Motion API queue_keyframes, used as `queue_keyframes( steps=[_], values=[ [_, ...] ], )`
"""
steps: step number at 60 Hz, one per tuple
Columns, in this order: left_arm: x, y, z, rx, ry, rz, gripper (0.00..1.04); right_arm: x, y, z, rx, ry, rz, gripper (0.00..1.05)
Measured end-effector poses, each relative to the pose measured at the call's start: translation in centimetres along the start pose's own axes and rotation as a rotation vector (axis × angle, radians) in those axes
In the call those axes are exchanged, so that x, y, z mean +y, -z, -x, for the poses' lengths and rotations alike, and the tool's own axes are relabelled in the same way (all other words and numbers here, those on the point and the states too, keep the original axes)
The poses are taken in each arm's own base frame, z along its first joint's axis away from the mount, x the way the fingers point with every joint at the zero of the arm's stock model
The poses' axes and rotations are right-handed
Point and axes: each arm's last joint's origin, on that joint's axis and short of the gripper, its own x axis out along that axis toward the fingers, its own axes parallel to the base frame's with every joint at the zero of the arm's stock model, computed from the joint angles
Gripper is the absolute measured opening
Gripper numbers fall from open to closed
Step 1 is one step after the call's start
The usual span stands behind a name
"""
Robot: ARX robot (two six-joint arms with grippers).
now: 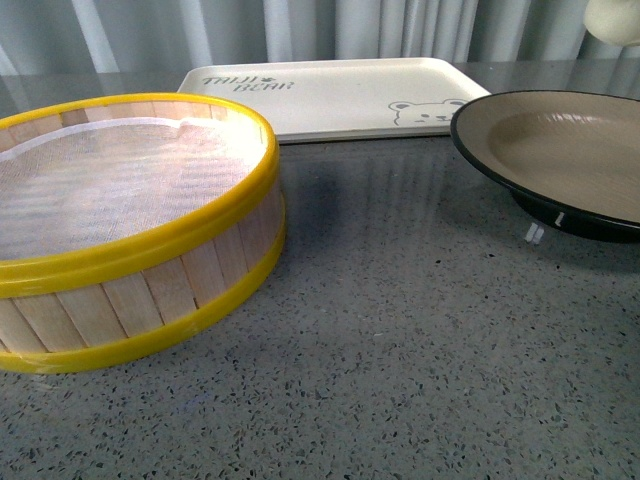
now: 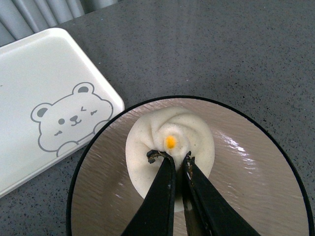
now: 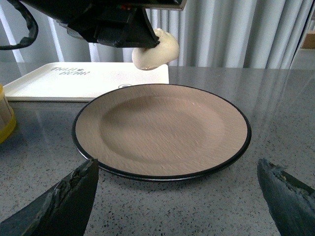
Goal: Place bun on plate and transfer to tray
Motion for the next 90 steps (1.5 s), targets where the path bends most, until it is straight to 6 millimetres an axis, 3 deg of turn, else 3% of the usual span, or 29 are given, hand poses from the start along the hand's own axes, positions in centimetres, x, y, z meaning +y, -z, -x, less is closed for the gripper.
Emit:
queue_keyframes(
  steps=[21,38,59,73,90],
  values=[
    [0.1,1.3,-1.2,0.042,0.045,-0.020,0.04,0.0,0.0,0.0,0.000,0.000,0.000,0.96],
    [-0.3,3.4,-1.7,0.113,0.108,-0.044,0.04,0.0,0.0,0.0,0.000,0.000,0.000,0.96],
    [-0.5,3.7,-2.0,0.120,0.075,-0.052,0.05,0.0,0.0,0.0,0.000,0.000,0.000,0.96],
    [-0.5,3.8,-2.0,0.124,0.075,-0.052,0.36,0.0,0.0,0.0,0.000,0.000,0.000,0.96],
    [-0.4,3.1,-1.5,0.101,0.076,-0.034,0.82,0.0,0.0,0.0,0.000,0.000,0.000,0.96]
  ],
)
